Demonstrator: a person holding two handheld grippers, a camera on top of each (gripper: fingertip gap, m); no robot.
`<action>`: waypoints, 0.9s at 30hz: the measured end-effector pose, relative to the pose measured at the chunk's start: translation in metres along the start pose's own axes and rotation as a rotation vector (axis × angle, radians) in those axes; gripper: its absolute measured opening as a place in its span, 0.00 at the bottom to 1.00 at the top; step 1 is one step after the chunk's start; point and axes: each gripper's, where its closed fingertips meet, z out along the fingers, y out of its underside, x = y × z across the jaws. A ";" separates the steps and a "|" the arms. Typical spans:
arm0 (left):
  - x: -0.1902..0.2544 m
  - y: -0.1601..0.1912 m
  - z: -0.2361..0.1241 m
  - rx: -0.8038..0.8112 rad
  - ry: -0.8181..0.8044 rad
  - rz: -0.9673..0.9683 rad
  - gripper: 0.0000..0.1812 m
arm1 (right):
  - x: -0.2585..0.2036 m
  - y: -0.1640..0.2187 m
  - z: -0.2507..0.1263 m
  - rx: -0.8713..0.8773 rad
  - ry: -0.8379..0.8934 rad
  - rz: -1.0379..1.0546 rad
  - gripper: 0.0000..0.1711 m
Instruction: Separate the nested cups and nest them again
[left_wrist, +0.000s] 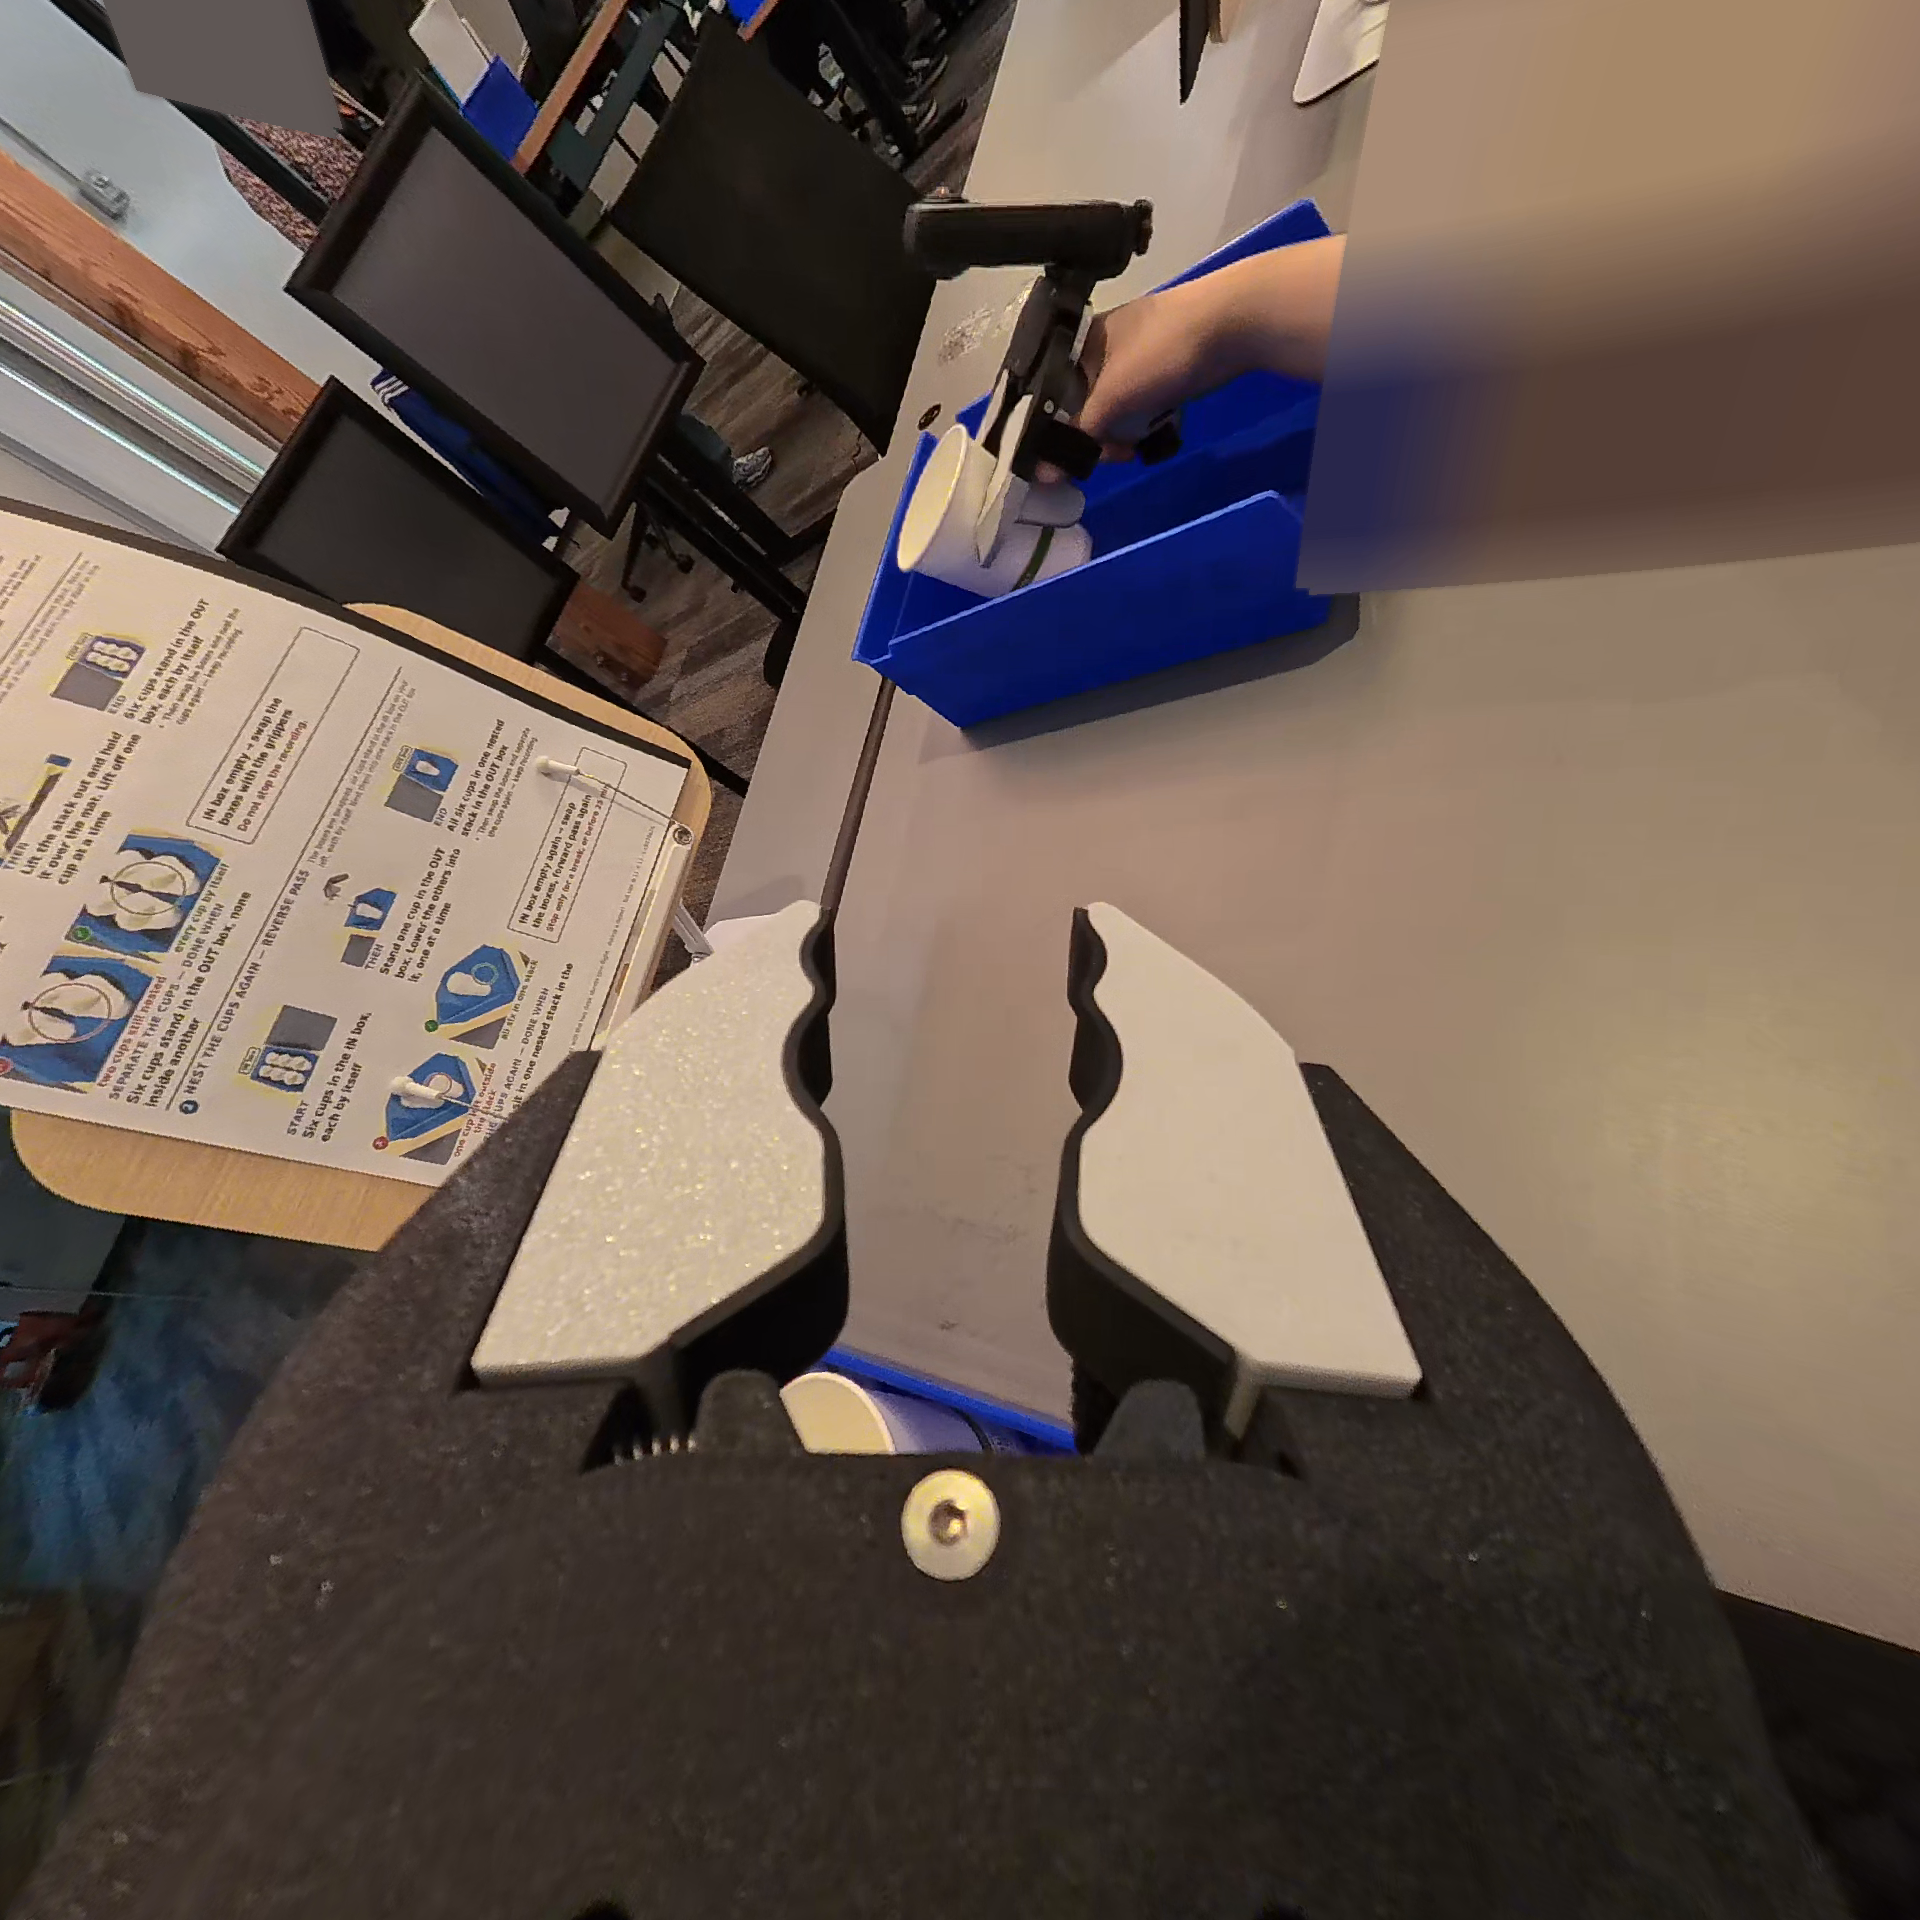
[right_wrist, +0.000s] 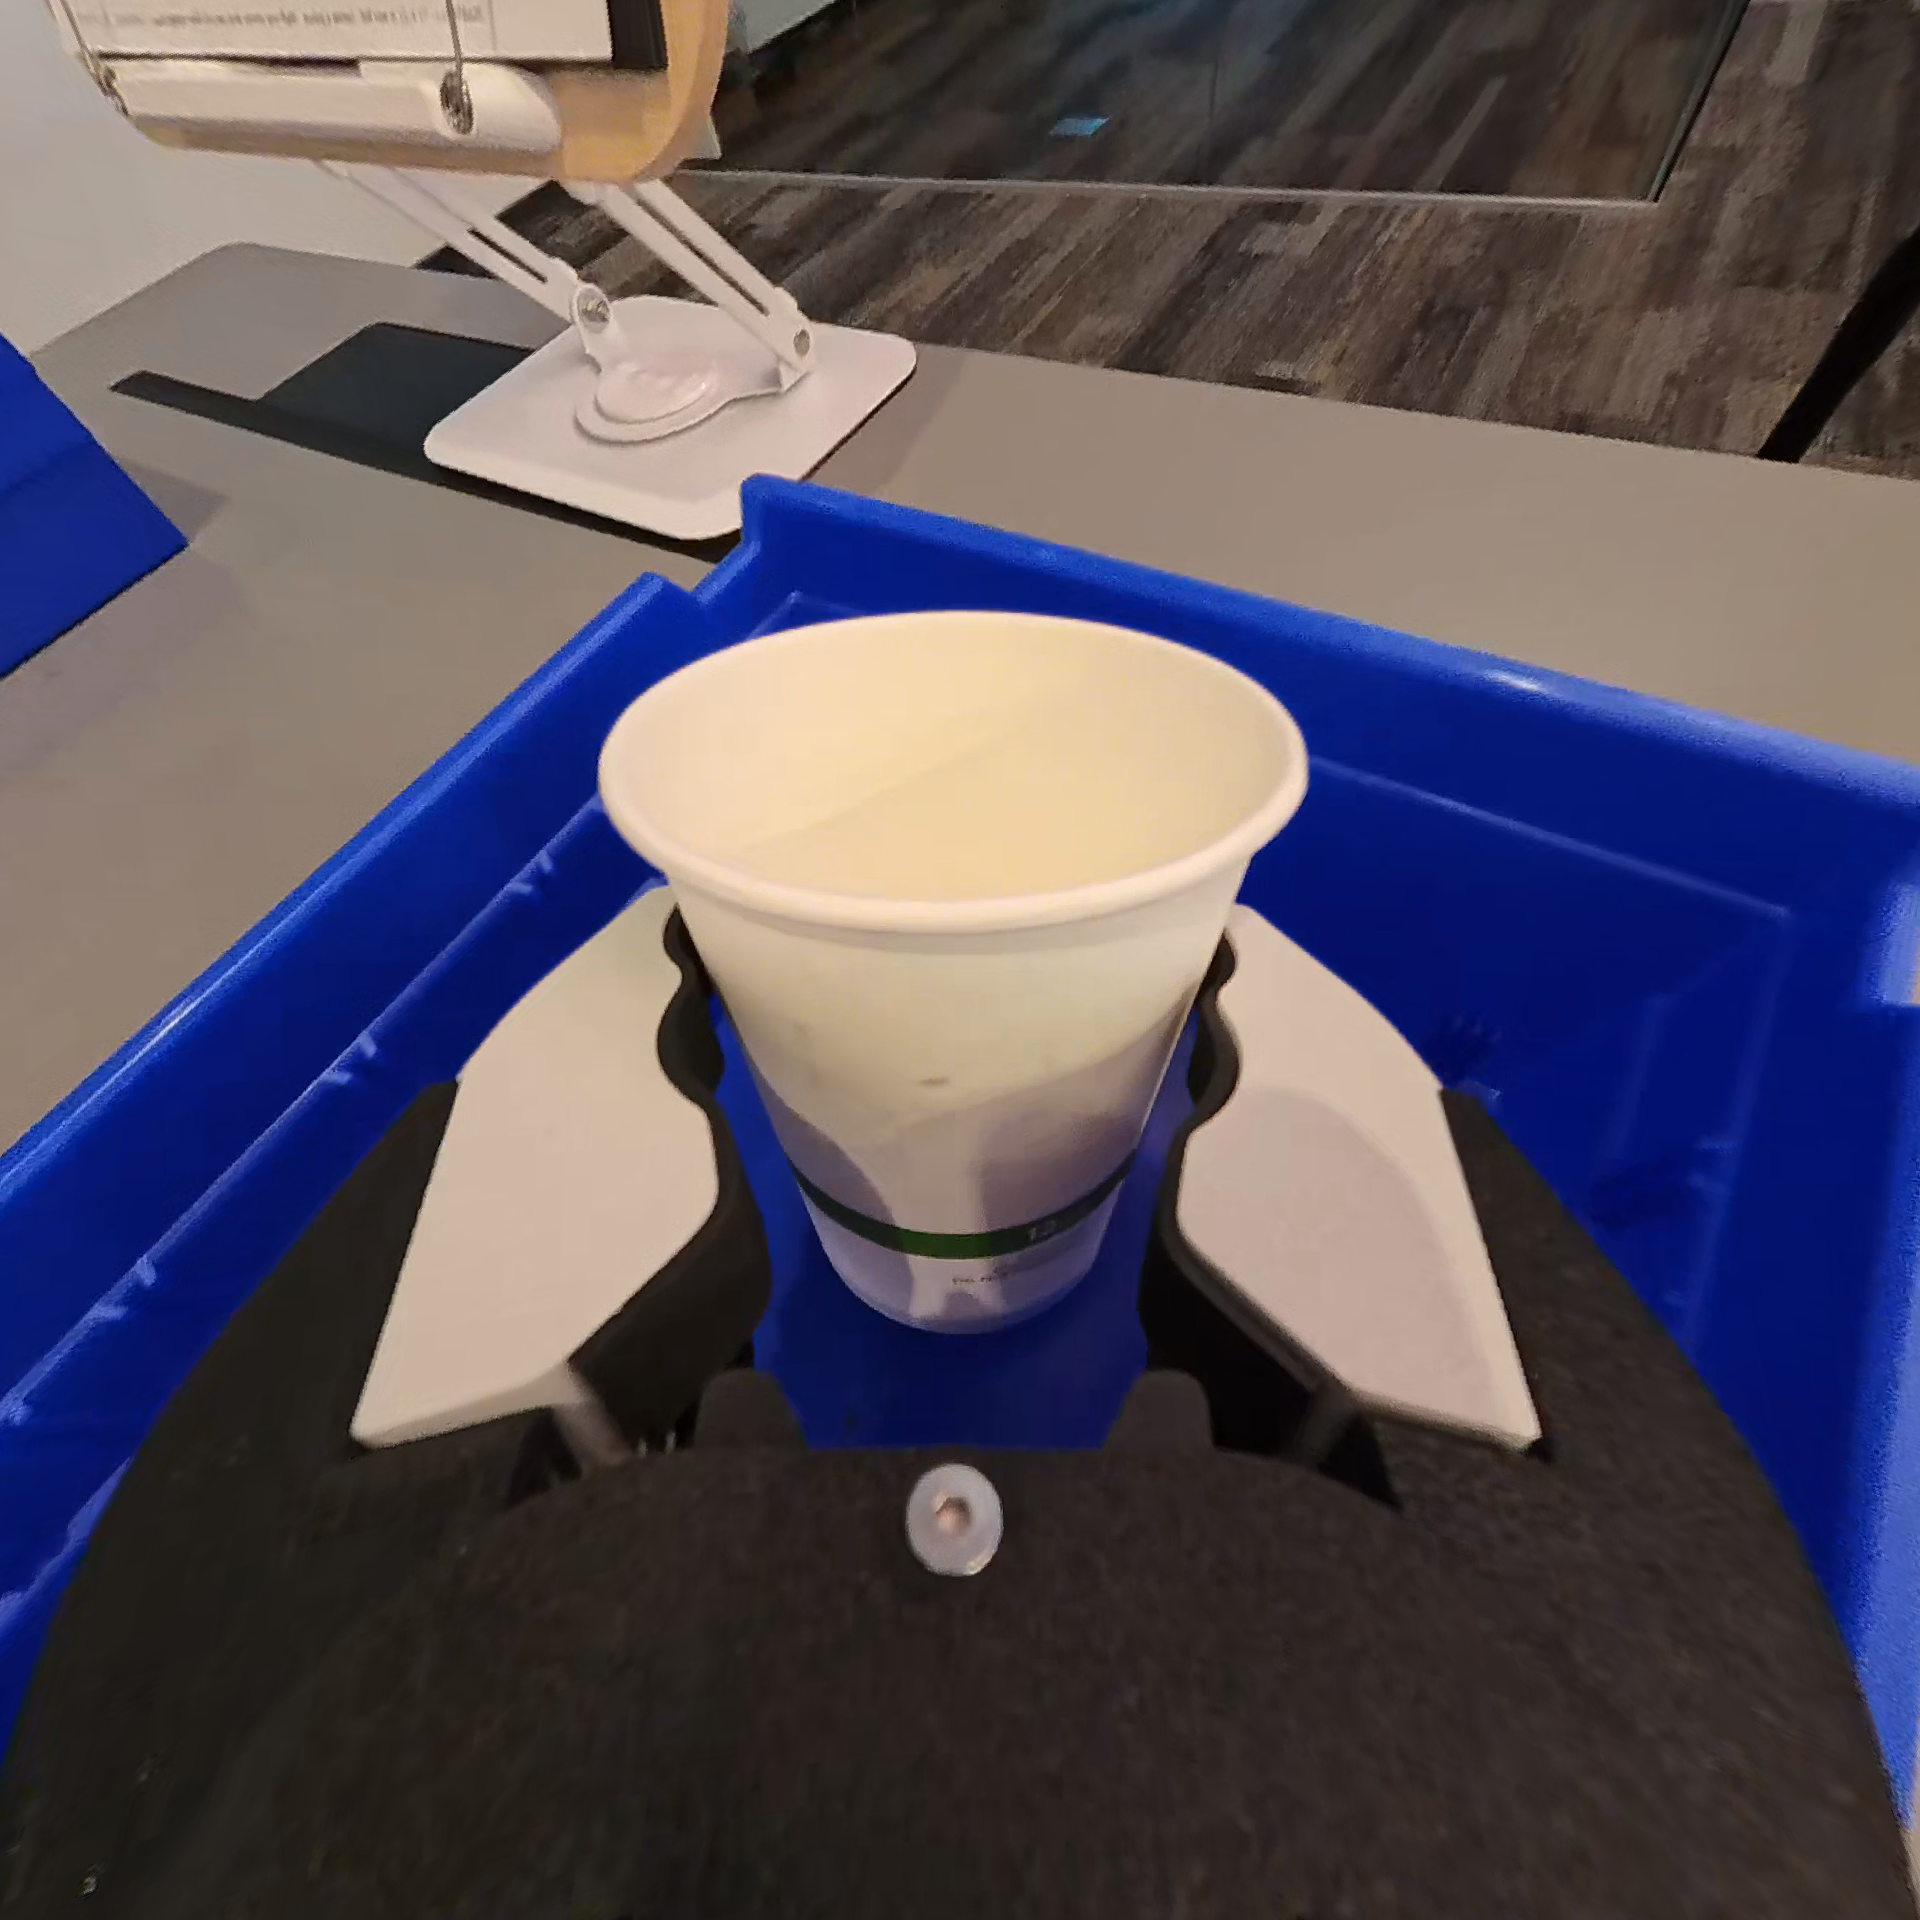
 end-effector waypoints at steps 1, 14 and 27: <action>0.000 0.000 0.000 0.000 0.000 0.004 0.24 | -0.002 0.001 -0.002 -0.004 -0.005 -0.007 0.52; 0.004 -0.004 -0.007 0.003 -0.010 0.037 0.23 | -0.009 0.012 -0.006 0.028 -0.019 -0.080 0.54; -0.014 0.005 -0.025 -0.031 -0.114 0.007 0.24 | -0.020 0.044 -0.020 -0.326 -0.052 0.077 0.62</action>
